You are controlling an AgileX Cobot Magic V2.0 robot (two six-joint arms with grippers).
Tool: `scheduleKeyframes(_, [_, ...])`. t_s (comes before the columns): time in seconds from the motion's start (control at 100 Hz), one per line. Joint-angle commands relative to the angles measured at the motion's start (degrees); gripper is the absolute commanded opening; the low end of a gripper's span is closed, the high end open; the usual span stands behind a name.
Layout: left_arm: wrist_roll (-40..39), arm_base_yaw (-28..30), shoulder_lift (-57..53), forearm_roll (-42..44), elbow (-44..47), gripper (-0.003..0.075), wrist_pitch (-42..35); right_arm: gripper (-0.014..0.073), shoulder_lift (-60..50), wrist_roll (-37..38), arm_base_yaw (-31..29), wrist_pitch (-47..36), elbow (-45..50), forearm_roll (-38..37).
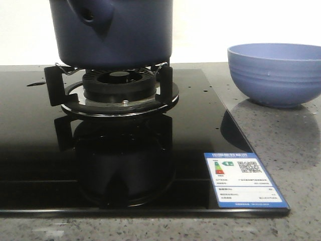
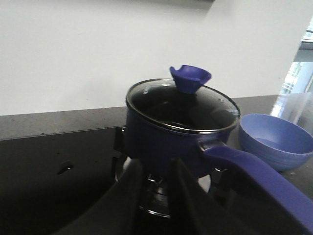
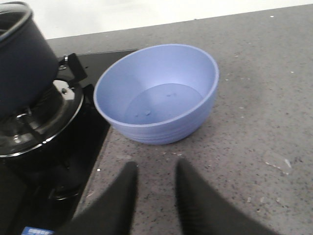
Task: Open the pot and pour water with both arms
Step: 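Move the left gripper down onto the blue lid knob and grasp it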
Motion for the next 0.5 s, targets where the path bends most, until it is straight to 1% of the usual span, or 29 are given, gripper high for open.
scheduleKeyframes(0.0, [0.58, -2.91, 3.03, -2.5, -2.2, 0.0381, -5.59, 0.0412, 0.88, -1.31, 0.45, -3.28, -2.07, 1.51])
scheduleKeyframes(0.04, [0.58, -3.97, 4.3, -2.68, -2.2, 0.0455, -6.92, 0.0438, 0.88, -1.31, 0.45, -3.17, -2.07, 1.51])
scheduleKeyframes(0.06, [0.58, -4.51, 4.93, -2.83, -2.2, 0.048, -7.61, 0.0442, 0.88, -1.31, 0.45, -3.17, -2.07, 1.51])
scheduleKeyframes(0.11, [0.71, -5.71, 6.67, -2.83, -2.49, 0.0502, -8.84, 0.044, 0.88, -1.31, 0.45, -3.17, -2.07, 1.66])
scheduleKeyframes(0.24, [2.28, -9.27, 11.98, -2.83, -4.02, 0.0478, -12.34, 0.044, 0.88, -1.31, 0.45, -3.17, -2.07, 1.91])
scheduleKeyframes(0.34, [4.01, -12.52, 17.31, -2.83, -5.68, 0.0449, -17.08, 0.044, 0.88, -1.31, 0.45, -3.17, -2.07, 1.91])
scheduleKeyframes(0.49, [5.48, -16.44, 26.08, -2.83, -9.51, 0.0447, -23.35, 0.044, 0.88, -1.31, 0.45, -3.17, -2.07, 1.91])
